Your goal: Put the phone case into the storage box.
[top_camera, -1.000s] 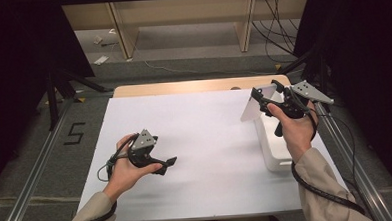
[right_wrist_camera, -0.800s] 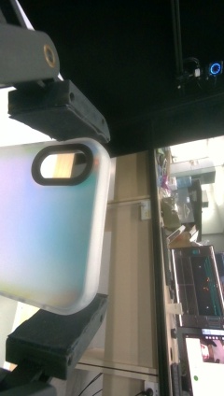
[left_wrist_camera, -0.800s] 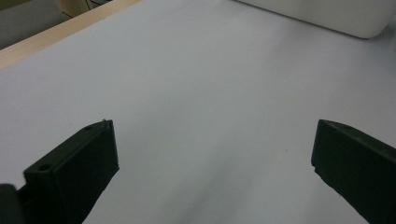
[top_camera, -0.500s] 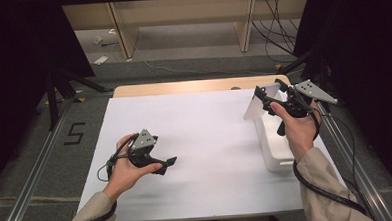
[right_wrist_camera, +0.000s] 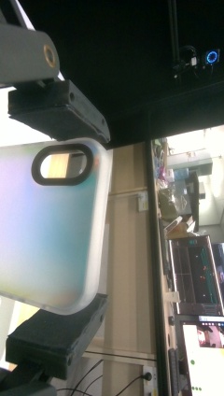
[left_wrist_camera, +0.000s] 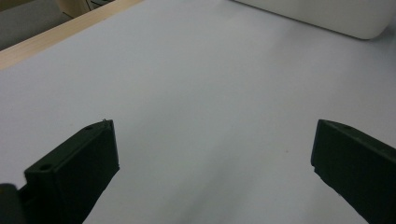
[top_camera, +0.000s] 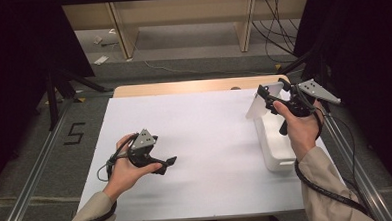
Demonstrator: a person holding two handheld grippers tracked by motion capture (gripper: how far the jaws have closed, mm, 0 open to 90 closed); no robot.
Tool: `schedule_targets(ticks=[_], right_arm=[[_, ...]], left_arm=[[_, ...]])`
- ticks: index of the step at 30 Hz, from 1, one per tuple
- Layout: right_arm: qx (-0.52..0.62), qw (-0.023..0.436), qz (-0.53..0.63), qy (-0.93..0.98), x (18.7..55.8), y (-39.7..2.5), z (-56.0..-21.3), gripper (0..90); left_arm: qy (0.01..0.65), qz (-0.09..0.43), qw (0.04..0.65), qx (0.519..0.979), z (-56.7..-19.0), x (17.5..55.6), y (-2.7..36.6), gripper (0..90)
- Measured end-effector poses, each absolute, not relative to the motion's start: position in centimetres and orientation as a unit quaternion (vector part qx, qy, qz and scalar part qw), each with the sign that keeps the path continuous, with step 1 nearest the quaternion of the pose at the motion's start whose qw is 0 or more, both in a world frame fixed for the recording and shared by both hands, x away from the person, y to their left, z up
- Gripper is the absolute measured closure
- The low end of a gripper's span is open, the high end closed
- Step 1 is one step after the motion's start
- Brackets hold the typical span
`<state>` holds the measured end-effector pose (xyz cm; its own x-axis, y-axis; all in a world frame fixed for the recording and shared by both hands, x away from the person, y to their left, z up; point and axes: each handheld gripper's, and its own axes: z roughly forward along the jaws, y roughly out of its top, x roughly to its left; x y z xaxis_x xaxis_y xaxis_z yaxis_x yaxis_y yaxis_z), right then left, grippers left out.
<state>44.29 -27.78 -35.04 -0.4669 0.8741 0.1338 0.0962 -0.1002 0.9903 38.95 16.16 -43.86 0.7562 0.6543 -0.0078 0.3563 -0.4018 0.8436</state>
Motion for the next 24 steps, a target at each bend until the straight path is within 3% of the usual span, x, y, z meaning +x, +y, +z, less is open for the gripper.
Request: schedule_targets(ticks=[24], right_arm=[[0.418,0.322,0.614,0.587,44.36,-28.46,-35.03,19.2]], left_arm=[[0.307,0.165,0.452,0.821,-43.81,38.95,16.15,0.2]])
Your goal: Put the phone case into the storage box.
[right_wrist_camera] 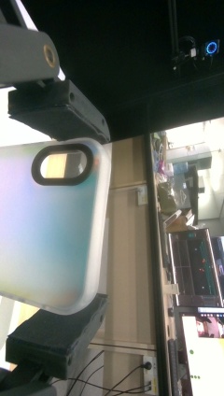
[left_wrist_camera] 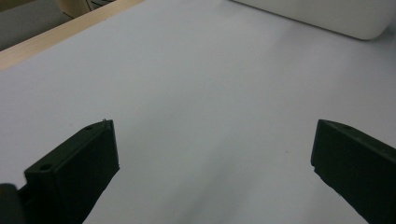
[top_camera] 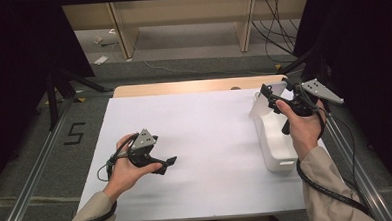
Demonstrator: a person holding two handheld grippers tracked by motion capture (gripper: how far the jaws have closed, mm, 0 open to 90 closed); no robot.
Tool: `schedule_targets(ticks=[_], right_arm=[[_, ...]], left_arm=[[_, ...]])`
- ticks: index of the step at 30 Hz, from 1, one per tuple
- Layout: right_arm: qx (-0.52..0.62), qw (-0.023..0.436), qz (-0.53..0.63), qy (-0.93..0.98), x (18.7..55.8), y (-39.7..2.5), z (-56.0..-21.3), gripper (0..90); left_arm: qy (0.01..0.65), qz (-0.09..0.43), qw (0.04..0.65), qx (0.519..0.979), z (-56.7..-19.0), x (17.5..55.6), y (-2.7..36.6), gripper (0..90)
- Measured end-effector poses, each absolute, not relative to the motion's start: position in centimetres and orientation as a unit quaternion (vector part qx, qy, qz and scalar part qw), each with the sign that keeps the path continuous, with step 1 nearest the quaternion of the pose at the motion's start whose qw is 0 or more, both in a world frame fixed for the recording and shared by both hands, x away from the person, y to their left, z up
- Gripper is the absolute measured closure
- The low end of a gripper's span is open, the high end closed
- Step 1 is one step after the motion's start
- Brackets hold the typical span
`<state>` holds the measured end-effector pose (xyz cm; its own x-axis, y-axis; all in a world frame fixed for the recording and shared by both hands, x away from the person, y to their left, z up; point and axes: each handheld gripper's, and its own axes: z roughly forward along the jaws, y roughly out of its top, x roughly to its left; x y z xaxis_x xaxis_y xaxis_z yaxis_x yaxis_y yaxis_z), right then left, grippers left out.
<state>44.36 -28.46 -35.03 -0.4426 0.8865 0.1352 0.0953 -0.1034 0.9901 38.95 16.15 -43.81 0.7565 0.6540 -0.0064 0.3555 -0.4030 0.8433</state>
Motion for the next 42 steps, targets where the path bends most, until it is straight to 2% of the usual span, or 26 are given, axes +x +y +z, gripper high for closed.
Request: schedule_targets(ticks=[42], right_arm=[[0.432,0.336,0.607,0.577,44.5,-29.7,-35.0,19.2]], left_arm=[[0.307,0.165,0.45,0.822,-43.8,38.9,16.2,0.4]])
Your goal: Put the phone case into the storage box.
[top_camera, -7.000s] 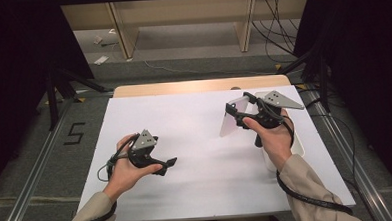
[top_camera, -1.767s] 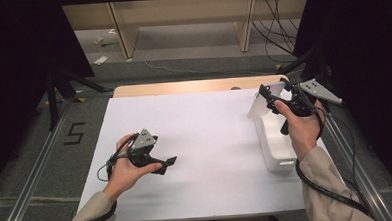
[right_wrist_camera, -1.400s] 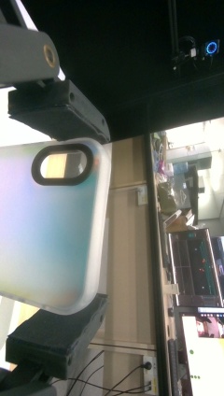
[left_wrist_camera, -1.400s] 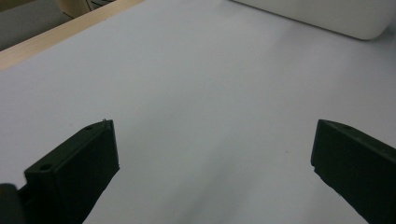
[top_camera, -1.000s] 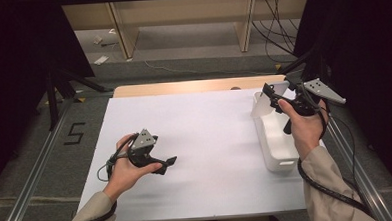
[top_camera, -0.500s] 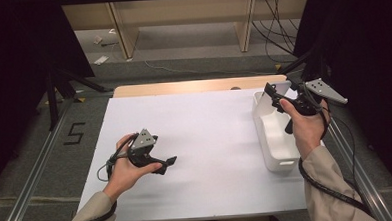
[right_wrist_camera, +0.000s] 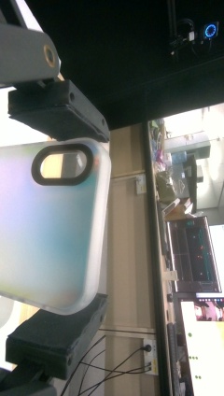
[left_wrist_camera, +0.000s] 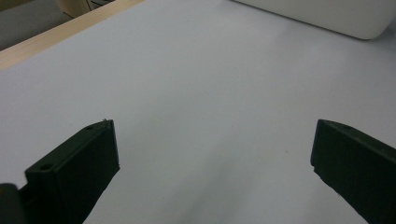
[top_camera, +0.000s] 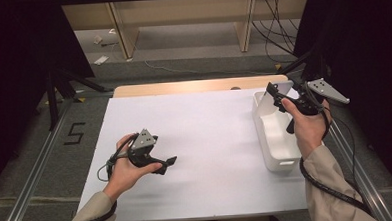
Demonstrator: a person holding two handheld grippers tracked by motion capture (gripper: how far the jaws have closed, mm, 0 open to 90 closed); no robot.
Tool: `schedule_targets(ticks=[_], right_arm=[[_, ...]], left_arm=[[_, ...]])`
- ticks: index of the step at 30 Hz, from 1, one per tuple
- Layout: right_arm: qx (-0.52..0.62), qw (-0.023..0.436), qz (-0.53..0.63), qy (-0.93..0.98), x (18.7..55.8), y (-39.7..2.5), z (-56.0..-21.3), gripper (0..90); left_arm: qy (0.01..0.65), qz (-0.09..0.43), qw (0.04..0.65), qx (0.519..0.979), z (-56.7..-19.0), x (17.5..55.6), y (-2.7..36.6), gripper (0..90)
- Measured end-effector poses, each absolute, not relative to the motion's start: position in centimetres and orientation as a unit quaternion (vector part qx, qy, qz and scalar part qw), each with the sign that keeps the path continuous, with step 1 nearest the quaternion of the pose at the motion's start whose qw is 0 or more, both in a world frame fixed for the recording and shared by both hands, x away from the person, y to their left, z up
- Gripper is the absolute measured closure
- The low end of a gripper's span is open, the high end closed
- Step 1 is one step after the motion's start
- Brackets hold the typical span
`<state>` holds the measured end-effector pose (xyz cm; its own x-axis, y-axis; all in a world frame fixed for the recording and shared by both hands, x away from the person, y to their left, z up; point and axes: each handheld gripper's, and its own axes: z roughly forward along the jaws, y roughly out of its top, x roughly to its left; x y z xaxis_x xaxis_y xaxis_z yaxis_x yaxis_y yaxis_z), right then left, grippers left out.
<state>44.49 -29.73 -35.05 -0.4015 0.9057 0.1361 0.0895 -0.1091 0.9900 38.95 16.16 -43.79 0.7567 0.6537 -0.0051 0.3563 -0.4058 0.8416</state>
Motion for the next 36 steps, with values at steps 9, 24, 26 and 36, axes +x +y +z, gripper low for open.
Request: schedule_targets(ticks=[9,24,26,36], right_arm=[[0.433,0.339,0.605,0.576,44.51,-29.98,-35.04,19.3],[0.439,0.342,0.603,0.572,44.57,-30.37,-35.12,19.2],[0.441,0.341,0.602,0.571,44.57,-30.4,-35.14,19.2],[0.441,0.344,0.6,0.572,44.65,-30.58,-35.24,19.3]], left_arm=[[0.308,0.165,0.451,0.821,-43.79,38.95,16.14,0.4],[0.308,0.165,0.451,0.822,-43.84,38.95,16.11,0.5],[0.308,0.165,0.451,0.821,-43.82,38.94,16.11,0.5],[0.308,0.166,0.45,0.822,-43.79,38.96,16.15,0.5]])
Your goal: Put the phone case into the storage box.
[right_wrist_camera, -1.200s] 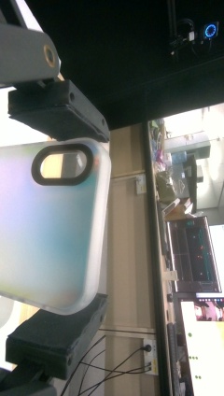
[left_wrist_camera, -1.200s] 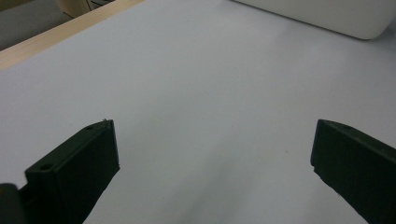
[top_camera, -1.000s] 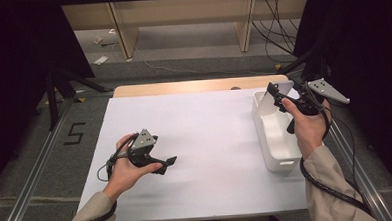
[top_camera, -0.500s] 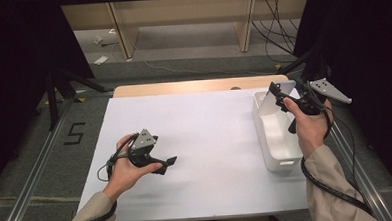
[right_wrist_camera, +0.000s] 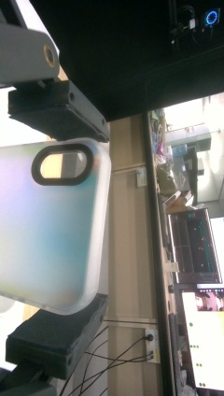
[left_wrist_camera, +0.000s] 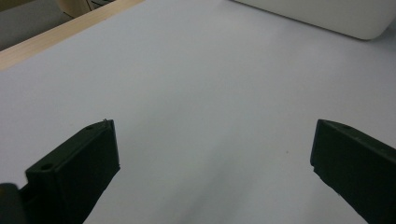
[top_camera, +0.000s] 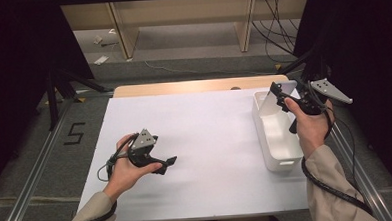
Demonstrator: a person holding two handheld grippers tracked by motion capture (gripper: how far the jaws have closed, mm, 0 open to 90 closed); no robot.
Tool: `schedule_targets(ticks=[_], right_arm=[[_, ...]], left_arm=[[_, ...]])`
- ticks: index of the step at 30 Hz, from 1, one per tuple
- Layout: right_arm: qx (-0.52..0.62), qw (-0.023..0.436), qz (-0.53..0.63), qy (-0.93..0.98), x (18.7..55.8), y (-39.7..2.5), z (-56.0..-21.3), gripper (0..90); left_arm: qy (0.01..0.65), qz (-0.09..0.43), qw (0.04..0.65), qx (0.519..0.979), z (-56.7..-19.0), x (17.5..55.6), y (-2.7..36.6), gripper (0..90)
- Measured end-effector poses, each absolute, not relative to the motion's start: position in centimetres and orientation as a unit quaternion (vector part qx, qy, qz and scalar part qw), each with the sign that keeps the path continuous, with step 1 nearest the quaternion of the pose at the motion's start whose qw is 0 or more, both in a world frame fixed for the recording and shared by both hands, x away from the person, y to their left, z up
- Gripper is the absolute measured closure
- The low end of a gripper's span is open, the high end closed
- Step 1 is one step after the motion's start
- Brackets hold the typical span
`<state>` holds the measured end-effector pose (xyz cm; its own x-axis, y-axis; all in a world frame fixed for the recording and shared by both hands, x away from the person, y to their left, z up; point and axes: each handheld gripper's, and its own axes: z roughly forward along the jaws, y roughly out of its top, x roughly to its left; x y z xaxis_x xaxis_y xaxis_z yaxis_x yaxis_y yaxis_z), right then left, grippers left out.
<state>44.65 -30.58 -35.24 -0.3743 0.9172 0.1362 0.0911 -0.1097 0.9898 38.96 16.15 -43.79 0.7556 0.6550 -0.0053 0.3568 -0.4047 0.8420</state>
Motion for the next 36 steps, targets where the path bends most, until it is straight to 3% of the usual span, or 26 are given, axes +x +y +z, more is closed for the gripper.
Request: schedule_targets(ticks=[36], right_arm=[[0.456,0.354,0.592,0.561,44.8,-31.8,-35.3,19.2]], left_arm=[[0.309,0.166,0.452,0.82,-43.8,39.0,16.2,0.5]])
